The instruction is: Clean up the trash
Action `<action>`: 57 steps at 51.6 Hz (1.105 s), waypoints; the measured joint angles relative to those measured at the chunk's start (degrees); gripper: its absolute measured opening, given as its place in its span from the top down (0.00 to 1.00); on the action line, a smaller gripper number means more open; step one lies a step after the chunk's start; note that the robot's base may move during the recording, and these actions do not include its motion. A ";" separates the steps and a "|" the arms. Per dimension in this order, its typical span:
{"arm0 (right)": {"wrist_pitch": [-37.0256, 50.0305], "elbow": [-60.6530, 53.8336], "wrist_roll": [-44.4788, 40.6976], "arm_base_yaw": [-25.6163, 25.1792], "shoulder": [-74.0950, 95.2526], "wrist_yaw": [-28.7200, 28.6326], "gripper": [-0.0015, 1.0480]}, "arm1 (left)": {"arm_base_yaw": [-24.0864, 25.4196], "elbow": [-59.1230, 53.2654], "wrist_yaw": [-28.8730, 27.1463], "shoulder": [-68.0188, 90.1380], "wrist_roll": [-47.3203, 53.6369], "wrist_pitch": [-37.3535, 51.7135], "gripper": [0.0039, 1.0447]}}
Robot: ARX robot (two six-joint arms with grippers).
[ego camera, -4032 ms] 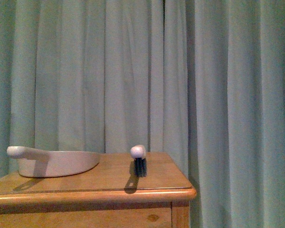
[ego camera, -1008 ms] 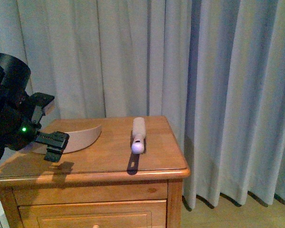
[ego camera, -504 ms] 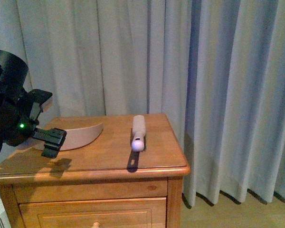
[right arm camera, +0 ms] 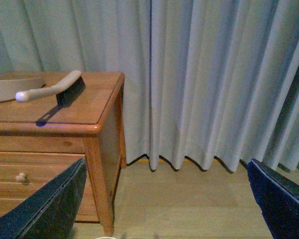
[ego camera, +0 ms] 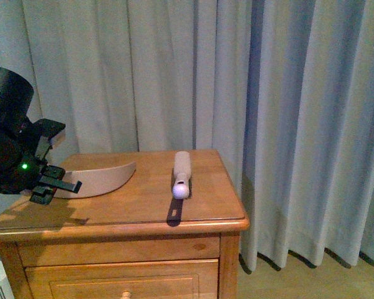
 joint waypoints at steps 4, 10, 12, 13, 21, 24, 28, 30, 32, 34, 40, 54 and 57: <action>0.00 0.00 0.02 0.02 0.00 -0.02 0.07 | 0.04 0.00 0.00 -0.11 -0.02 0.15 0.74; 0.00 0.00 0.02 0.02 0.00 0.00 0.07 | 0.11 0.00 0.57 -0.52 -0.15 0.79 0.74; 0.00 0.00 0.00 0.02 0.00 0.00 0.07 | 0.11 -0.13 0.98 -0.92 -0.20 1.31 0.74; 0.00 0.00 0.00 0.02 0.00 0.00 0.07 | 0.11 -0.22 1.20 -1.11 -0.24 1.44 0.74; 0.00 0.00 0.00 0.02 0.00 0.00 0.07 | 0.11 -1.22 3.19 -3.06 -0.76 3.65 0.74; 0.00 0.00 0.00 0.02 0.00 0.00 0.07 | 0.11 -2.01 4.46 -4.57 -0.85 5.05 0.74; 0.00 0.00 0.02 0.02 0.00 0.00 0.07 | 0.11 -4.66 6.05 -8.70 -0.48 9.07 0.74; 0.00 0.00 0.00 0.02 0.00 -0.02 0.07 | 0.20 -6.34 6.82 -10.95 -0.35 11.87 0.74; 0.00 0.00 0.02 0.02 0.00 0.00 0.07 | 0.37 -7.85 7.39 -12.87 0.22 14.43 0.74; 0.00 0.00 0.00 0.02 0.00 0.00 0.07 | 0.50 -9.20 7.65 -14.43 0.98 16.90 0.74; 0.00 0.00 0.00 0.02 0.00 -0.02 0.07 | 1.84 -14.34 11.21 -20.61 0.83 25.24 0.74; 0.00 0.00 0.02 0.02 0.00 -0.02 0.07 | 7.76 -27.26 19.47 -38.05 -4.07 37.46 0.74; 0.00 0.00 0.00 0.02 0.00 0.00 0.07 | 9.53 -30.75 21.33 -41.97 -5.18 38.91 0.74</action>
